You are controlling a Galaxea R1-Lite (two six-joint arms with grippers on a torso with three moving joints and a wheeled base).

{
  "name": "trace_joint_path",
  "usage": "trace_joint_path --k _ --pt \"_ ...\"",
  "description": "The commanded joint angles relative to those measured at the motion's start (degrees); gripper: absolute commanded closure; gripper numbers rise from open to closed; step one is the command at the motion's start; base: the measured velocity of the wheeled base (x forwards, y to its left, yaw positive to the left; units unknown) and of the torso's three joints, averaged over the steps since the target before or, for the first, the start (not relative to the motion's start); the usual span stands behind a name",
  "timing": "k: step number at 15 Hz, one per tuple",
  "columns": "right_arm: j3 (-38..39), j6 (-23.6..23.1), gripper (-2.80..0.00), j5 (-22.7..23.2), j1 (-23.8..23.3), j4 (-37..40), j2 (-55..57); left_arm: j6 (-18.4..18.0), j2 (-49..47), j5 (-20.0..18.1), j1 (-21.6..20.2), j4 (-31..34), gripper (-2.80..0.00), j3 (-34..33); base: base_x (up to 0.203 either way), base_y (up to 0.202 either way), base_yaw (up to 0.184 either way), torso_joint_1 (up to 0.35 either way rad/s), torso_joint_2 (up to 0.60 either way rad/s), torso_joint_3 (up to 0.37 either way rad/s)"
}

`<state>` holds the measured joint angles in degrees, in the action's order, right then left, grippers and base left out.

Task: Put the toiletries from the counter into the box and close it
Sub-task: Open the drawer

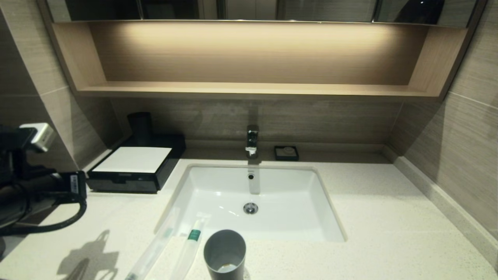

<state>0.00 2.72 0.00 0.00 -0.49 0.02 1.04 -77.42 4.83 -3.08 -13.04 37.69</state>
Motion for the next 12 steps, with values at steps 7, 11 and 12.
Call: trace_joint_path --k 7,11,12 --pt "0.0 0.0 0.00 0.0 0.0 0.0 0.0 -0.1 -16.6 0.1 -0.6 -15.2 0.00 -1.3 0.000 0.000 0.000 0.000 0.00 0.000" --pt "0.0 0.0 0.00 0.0 0.0 0.0 0.1 -0.3 -23.5 0.3 -1.7 -19.8 0.00 1.3 0.000 0.000 0.000 0.000 0.00 0.000" --pt "0.0 0.0 0.00 0.1 0.0 0.0 0.0 -0.3 -24.7 0.3 -1.9 -20.6 0.00 2.3 0.000 0.000 0.000 0.000 0.00 0.000"
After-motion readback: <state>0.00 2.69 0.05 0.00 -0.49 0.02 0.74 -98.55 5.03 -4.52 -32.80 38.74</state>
